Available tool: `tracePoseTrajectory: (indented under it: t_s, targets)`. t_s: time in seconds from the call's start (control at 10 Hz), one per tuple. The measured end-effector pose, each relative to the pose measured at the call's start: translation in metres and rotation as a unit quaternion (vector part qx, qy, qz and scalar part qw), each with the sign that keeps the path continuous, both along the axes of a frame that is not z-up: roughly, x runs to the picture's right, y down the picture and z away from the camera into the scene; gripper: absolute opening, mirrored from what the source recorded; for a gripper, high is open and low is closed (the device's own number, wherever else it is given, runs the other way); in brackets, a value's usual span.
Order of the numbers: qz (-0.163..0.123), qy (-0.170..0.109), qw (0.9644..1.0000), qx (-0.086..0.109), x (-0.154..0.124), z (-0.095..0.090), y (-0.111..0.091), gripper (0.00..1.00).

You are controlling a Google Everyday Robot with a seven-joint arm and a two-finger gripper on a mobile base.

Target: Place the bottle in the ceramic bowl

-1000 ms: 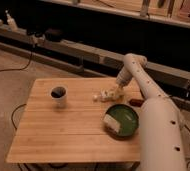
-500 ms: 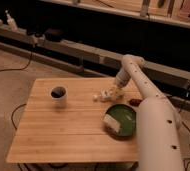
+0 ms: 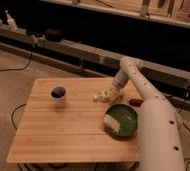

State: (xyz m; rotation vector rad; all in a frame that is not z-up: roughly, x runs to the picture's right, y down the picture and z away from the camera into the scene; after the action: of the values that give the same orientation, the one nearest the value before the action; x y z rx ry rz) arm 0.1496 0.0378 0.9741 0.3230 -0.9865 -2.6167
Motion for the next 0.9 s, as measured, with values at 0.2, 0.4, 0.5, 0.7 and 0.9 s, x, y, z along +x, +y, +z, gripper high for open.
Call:
tracePoseTrajectory:
  t_s: [0.2,0.4,0.5,0.7,0.9]
  targets:
    - [-0.001,-0.003,1.0000,0.000,-0.003,0.001,0.004,0.63]
    - [-0.002,-0.011,0.9999,0.000,-0.007,-0.002,0.006,0.43]
    - [-0.003,-0.020,0.9998,0.002,-0.009,-0.005,0.006,0.33]
    - [-0.001,-0.038,0.9992,0.007,-0.011,-0.015,0.001,0.12]
    - [-0.001,-0.058,0.9982,0.014,-0.009,-0.029,-0.007,0.04]
